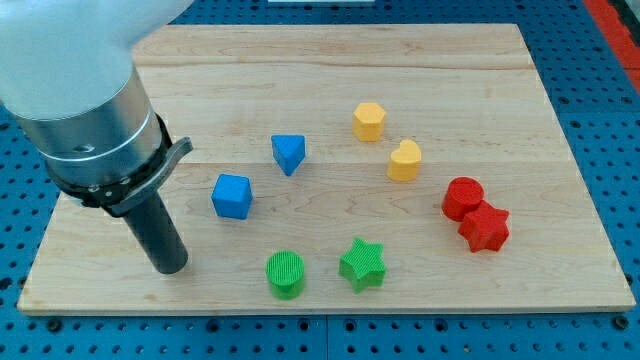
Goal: Push blue cube towards the triangle
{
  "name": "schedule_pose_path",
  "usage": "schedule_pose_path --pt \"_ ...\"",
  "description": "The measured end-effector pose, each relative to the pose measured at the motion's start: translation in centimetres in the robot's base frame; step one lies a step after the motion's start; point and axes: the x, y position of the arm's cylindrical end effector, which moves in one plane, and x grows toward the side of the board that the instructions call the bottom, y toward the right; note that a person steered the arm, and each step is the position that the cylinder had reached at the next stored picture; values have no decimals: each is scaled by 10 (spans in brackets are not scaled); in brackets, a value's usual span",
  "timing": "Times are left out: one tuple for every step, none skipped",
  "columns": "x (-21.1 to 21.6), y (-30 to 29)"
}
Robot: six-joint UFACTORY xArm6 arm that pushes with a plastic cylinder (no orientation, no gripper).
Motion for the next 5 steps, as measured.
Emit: schedule_pose_path --pt "0 -1" --pt "0 -2" --pt "4 -6" --pt "18 -20" --pt "47 -2"
